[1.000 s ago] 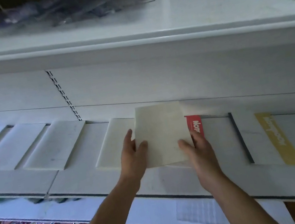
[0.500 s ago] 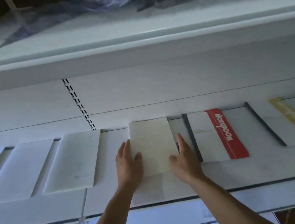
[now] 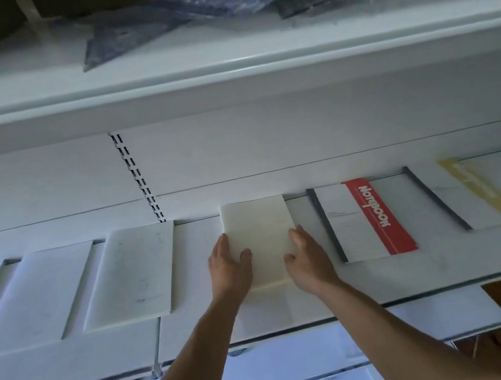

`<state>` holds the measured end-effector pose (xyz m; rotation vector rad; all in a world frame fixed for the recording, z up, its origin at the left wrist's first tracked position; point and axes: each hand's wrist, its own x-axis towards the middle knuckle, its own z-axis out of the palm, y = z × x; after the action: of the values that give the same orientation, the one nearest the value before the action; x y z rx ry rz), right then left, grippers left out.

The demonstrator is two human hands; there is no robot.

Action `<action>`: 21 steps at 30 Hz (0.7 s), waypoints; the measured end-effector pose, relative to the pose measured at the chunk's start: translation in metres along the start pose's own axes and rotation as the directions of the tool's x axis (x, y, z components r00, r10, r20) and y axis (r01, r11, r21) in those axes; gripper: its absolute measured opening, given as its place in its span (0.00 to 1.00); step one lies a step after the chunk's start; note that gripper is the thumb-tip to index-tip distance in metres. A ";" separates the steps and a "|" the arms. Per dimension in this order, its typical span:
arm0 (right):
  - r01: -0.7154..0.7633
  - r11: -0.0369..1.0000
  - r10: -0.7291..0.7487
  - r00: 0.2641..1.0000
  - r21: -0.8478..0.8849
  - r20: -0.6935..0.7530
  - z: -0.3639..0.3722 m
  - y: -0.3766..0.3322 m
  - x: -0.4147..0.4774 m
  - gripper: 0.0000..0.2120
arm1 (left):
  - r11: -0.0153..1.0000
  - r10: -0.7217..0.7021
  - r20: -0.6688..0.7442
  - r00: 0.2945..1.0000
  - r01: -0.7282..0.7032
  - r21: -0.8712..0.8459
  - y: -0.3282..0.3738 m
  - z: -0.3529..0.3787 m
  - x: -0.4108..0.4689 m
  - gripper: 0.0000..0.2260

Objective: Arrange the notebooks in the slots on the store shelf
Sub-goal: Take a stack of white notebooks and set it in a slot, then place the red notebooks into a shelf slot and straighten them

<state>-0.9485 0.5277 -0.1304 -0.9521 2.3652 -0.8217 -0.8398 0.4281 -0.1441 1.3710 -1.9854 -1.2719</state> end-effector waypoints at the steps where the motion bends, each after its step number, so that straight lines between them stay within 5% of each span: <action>1: 0.004 1.000 -0.004 1.000 -0.009 -0.005 -0.003 -0.001 0.000 0.26 | 0.999 -0.019 0.005 1.000 0.019 -0.041 0.001 -0.006 -0.003 0.25; 6: 0.187 0.978 -0.198 0.970 -0.091 -0.140 -0.011 -0.022 -0.002 0.19 | 0.998 0.057 -0.055 0.997 -0.057 0.004 -0.006 -0.054 -0.040 0.15; 10: 0.277 0.954 -0.277 0.961 -0.115 0.016 0.019 -0.067 -0.009 0.17 | 0.978 0.022 -0.036 0.999 -0.014 0.208 -0.023 -0.115 -0.082 0.06; 15: 0.440 0.888 -0.422 0.896 -0.135 0.140 0.084 -0.149 -0.035 0.15 | 0.843 -0.048 -0.155 0.987 0.124 0.524 -0.067 -0.216 -0.118 0.11; 21: 0.605 0.793 -0.563 0.773 -0.073 0.293 0.215 -0.289 -0.096 0.16 | 0.798 -0.164 -0.336 0.928 0.325 0.508 -0.169 -0.375 -0.167 0.09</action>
<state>-0.6242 0.3539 -0.0725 -1.8103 1.9330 -0.6591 -0.4028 0.3914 -0.0754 2.0138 -2.1057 -0.5352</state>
